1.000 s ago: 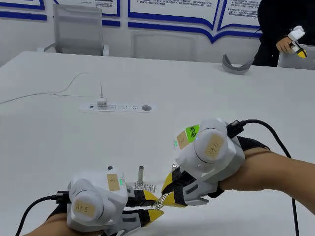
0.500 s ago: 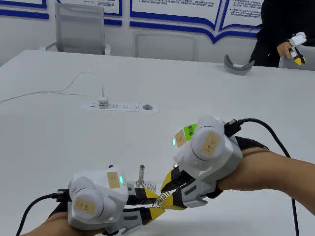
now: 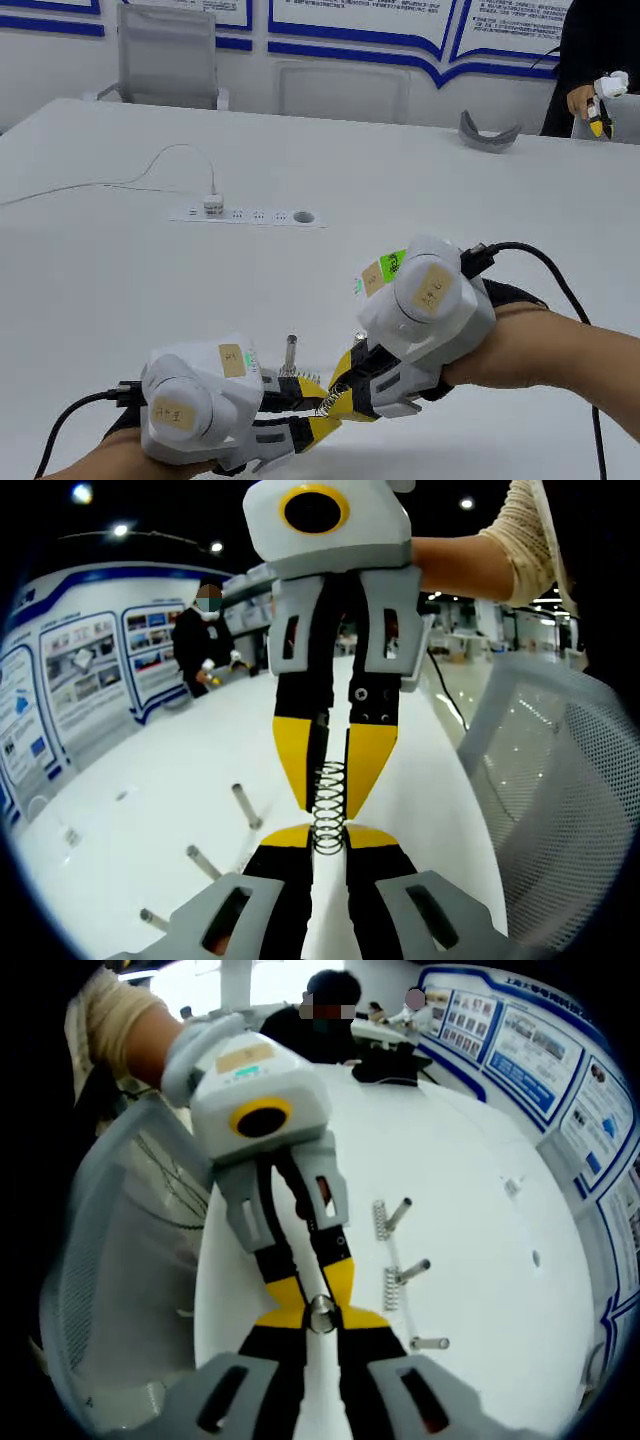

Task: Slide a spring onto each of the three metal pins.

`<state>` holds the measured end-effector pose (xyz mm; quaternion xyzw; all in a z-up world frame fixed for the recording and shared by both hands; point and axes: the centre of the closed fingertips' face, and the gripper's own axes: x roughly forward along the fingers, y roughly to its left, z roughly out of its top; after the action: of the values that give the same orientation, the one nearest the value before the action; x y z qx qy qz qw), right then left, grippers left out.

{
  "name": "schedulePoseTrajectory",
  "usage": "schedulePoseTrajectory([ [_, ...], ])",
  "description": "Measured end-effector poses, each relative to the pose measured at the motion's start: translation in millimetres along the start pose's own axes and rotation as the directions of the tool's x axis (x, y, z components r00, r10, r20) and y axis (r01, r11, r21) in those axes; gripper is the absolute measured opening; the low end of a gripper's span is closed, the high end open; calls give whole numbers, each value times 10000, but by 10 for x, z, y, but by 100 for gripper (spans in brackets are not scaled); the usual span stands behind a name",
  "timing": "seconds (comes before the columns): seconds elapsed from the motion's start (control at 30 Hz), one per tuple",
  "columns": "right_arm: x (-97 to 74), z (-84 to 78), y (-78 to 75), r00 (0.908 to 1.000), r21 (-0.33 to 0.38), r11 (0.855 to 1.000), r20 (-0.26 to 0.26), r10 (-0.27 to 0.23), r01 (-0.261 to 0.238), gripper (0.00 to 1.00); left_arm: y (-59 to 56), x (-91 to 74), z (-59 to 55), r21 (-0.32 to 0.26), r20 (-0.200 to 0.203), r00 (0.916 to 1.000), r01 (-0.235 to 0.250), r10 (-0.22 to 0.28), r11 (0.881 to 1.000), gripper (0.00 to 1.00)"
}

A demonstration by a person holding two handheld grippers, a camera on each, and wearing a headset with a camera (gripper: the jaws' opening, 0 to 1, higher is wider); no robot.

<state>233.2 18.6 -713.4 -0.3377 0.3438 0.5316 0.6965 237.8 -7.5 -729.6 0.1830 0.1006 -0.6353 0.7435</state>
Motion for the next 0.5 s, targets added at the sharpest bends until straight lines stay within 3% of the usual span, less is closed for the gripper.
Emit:
schedulePoseTrajectory([
  [0.5, -56, -80, -128, 9997, 138, 9998, -210, -141, 144, 12, 62, -226, -106, -1056, 35, 9995, -299, 305, 9940, 29],
])
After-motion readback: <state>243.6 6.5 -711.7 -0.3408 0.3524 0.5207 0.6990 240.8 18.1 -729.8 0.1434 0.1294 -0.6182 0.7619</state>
